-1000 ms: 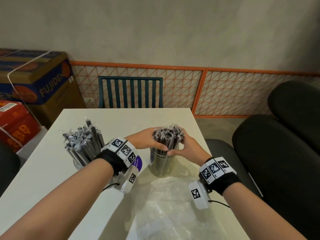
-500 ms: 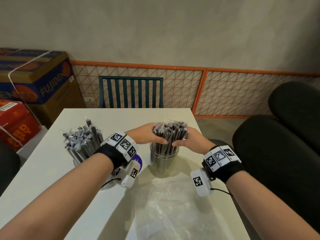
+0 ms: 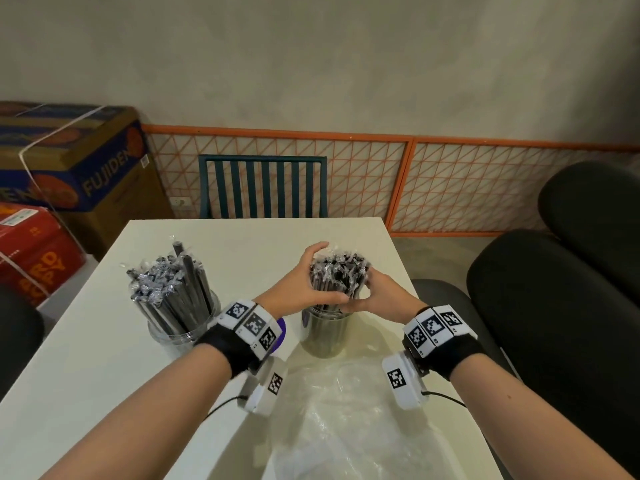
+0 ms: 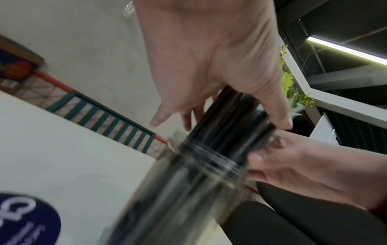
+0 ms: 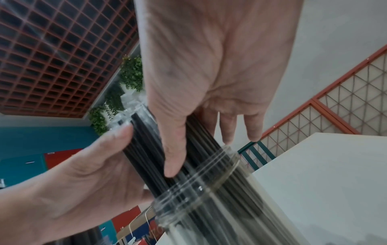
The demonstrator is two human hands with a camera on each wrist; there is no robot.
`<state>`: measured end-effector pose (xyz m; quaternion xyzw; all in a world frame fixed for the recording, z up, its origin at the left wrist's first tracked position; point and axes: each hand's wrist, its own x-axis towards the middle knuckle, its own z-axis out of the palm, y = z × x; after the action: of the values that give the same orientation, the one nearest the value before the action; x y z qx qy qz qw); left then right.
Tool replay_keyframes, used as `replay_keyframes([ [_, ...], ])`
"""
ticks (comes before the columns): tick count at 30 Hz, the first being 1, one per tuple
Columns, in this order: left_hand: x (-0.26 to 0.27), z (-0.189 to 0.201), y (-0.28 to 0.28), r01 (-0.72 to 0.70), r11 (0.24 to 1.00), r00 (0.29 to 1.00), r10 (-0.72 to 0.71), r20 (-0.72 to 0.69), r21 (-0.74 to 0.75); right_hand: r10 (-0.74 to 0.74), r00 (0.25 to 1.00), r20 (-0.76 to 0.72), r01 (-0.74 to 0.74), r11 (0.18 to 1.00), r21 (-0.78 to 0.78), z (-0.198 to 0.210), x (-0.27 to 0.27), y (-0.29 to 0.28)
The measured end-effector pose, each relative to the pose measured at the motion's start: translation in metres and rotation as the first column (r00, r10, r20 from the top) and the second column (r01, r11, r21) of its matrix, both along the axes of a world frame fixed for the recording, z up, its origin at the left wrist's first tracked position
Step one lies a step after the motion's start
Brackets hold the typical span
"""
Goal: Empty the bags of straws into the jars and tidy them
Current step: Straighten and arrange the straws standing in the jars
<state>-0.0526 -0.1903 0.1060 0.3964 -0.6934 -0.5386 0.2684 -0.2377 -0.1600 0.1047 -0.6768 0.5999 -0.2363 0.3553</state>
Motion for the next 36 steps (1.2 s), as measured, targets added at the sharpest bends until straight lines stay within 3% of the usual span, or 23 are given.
replay_keyframes([
  [5, -0.021, -0.02, 0.021, -0.175, 0.982, 0.979, 0.165, -0.116, -0.074, -0.098, 0.992, 0.08, 0.104, 0.991, -0.078, -0.002, 0.014, 0.004],
  [8, -0.02, -0.012, 0.012, -0.283, 0.95, 0.959, 0.276, -0.072, -0.13, -0.145, 0.977, 0.158, 0.163, 0.981, -0.104, 0.0, 0.018, 0.004],
  [11, -0.009, 0.005, 0.002, -0.174, 0.969, 0.984, 0.176, -0.004, -0.177, -0.177, 0.967, 0.185, 0.202, 0.971, -0.125, 0.008, 0.015, 0.0],
  [14, 0.004, 0.028, -0.008, -0.027, 0.989, 0.999, 0.032, 0.031, -0.146, -0.119, 0.969, 0.216, 0.141, 0.986, -0.087, 0.025, 0.007, -0.006],
  [17, 0.011, 0.04, -0.016, 0.088, 0.994, 0.992, -0.083, 0.091, -0.062, -0.025, 0.996, 0.082, 0.03, 0.998, -0.056, 0.038, 0.0, -0.009],
  [20, 0.009, 0.033, -0.011, 0.172, 0.984, 0.955, -0.157, 0.253, -0.038, 0.008, 0.995, -0.101, -0.01, 1.0, -0.025, 0.03, -0.004, -0.005],
  [25, 0.011, 0.015, -0.005, 0.184, 0.983, 0.946, -0.181, 0.268, 0.011, 0.047, 0.993, -0.106, -0.044, 0.998, 0.037, 0.007, -0.004, 0.0],
  [31, 0.004, -0.002, 0.008, 0.041, 0.999, 0.998, -0.042, 0.051, 0.018, -0.044, 0.999, 0.018, 0.045, 0.998, -0.036, -0.003, 0.006, 0.004],
  [36, -0.01, -0.002, 0.01, -0.21, 0.969, 0.976, 0.216, 0.037, -0.128, -0.165, 0.979, 0.123, 0.184, 0.97, -0.16, 0.001, 0.022, 0.006],
])
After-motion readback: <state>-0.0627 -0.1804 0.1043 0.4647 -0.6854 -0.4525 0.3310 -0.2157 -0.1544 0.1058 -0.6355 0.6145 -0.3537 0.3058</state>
